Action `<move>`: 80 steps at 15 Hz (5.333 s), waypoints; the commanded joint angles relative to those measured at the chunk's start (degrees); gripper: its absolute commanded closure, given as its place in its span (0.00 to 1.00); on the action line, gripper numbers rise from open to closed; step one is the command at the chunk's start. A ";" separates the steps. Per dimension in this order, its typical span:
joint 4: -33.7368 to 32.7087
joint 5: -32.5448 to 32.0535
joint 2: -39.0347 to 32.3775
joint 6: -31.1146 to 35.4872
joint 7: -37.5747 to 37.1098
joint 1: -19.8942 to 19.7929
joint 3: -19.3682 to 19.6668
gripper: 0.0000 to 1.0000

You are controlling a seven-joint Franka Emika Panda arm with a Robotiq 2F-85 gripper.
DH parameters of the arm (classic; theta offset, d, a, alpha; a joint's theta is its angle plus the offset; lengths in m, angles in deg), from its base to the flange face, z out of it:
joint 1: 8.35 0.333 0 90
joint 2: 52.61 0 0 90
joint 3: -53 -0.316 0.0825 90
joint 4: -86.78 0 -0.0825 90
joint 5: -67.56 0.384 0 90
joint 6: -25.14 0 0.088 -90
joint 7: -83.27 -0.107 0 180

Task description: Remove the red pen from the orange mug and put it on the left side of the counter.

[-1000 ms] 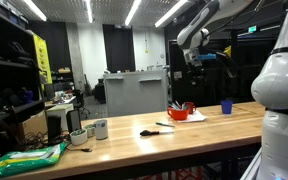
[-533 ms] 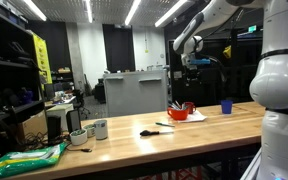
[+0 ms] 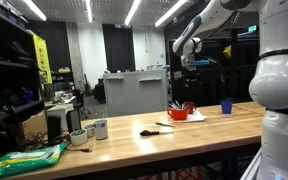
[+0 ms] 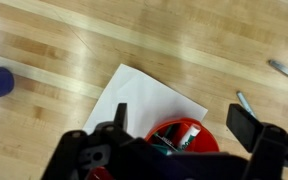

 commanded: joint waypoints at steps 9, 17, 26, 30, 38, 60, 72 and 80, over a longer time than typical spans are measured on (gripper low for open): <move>3.98 10.37 -4.76 21.59 -1.04 -0.69 -1.66 0.00; 7.26 10.34 -9.13 42.89 -4.17 -0.95 -2.16 0.00; 6.57 10.70 -12.47 47.71 -5.90 -1.73 -2.86 0.00; 5.48 11.26 -13.49 47.57 -5.69 -2.34 -3.37 0.00; 0.54 11.67 -16.98 46.03 -5.67 -3.75 -4.50 0.00; -7.80 11.28 -23.92 42.62 -5.97 -6.16 -6.38 0.00; -6.77 11.57 -22.80 42.70 -5.84 -5.67 -7.84 0.00; -6.00 12.06 -21.92 42.32 -5.28 -5.80 -8.89 0.00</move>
